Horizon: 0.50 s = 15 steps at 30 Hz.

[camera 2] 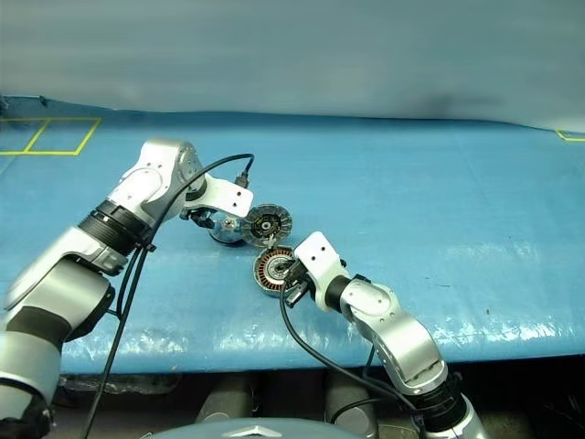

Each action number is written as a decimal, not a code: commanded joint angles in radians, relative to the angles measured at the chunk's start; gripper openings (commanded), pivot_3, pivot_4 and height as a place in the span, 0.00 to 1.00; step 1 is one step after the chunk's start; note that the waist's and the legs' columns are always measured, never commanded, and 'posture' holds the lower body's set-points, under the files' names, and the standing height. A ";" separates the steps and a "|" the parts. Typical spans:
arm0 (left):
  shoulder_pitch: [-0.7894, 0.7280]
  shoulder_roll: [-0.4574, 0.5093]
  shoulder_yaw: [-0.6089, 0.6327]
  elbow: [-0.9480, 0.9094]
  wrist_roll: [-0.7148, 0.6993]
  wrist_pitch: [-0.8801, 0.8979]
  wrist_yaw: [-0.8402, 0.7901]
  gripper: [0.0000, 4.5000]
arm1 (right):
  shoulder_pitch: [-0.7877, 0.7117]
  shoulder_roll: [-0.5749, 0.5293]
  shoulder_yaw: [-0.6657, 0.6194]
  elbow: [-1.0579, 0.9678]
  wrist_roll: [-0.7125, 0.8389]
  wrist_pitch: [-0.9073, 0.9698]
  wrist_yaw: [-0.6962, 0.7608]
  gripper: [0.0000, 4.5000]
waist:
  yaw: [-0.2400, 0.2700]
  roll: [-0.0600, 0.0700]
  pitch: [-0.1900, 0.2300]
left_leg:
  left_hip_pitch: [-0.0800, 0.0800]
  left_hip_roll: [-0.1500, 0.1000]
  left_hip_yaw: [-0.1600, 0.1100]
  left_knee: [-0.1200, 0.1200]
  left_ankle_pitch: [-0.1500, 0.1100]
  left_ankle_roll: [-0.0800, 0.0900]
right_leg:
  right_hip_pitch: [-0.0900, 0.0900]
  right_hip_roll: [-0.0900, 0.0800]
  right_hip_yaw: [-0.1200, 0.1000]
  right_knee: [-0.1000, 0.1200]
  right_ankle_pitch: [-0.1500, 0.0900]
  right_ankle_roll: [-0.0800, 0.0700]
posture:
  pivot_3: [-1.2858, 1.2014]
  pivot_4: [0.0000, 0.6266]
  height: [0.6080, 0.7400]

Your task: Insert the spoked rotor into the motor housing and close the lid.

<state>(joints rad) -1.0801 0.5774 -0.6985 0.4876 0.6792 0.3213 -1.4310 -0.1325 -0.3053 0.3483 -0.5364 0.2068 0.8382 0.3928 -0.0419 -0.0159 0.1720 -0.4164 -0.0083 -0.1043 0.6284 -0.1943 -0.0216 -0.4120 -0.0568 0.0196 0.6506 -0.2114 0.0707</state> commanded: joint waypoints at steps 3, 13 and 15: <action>-0.037 -0.026 0.014 0.027 0.020 0.017 0.015 0.57 | -0.001 0.009 0.004 -0.025 0.000 -0.019 -0.007 0.00 | 0.000 0.000 0.000 | 0.000 0.000 0.000 0.000 0.000 0.000 | 0.000 0.000 0.000 0.000 0.000 0.000 | 0.52 0.24 1.00; -0.052 -0.054 0.016 0.047 0.014 0.027 0.001 0.57 | 0.007 0.017 0.004 -0.023 -0.004 -0.025 -0.020 0.00 | -0.001 0.000 0.000 | 0.000 0.000 0.000 0.000 0.000 0.000 | 0.000 0.000 0.000 0.001 0.000 0.000 | 0.52 0.24 1.00; -0.053 -0.055 0.014 0.049 0.016 0.029 -0.003 0.57 | 0.008 0.018 0.005 -0.022 -0.003 -0.027 -0.021 0.00 | 0.000 0.000 0.000 | 0.000 0.000 0.000 0.001 0.000 0.000 | 0.000 0.000 0.000 0.002 0.000 0.000 | 0.52 0.24 1.00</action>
<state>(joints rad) -1.1024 0.5206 -0.6982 0.5393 0.6917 0.3457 -1.4281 -0.1231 -0.2924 0.3494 -0.5364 0.2060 0.8367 0.3719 -0.0423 -0.0159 0.1719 -0.4160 -0.0083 -0.1044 0.6290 -0.1942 -0.0216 -0.4120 -0.0568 0.0198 0.6523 -0.2113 0.0707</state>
